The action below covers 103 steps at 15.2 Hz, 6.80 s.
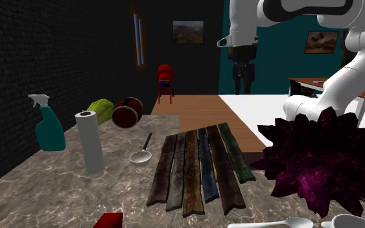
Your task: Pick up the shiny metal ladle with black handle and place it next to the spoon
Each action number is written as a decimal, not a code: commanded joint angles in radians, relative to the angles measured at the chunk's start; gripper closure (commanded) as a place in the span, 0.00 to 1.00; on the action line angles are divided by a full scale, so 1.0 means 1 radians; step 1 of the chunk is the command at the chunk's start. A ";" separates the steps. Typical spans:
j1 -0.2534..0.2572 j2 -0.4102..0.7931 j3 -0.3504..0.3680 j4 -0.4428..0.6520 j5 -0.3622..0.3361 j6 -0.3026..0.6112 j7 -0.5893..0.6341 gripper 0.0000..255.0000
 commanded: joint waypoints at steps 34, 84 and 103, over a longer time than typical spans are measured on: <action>0.188 1.067 -0.201 0.517 -0.091 0.708 -1.408 0.00; 0.197 1.057 -0.177 0.654 -0.098 0.576 -1.480 1.00; 0.412 0.645 0.002 0.156 -0.194 0.613 -1.043 1.00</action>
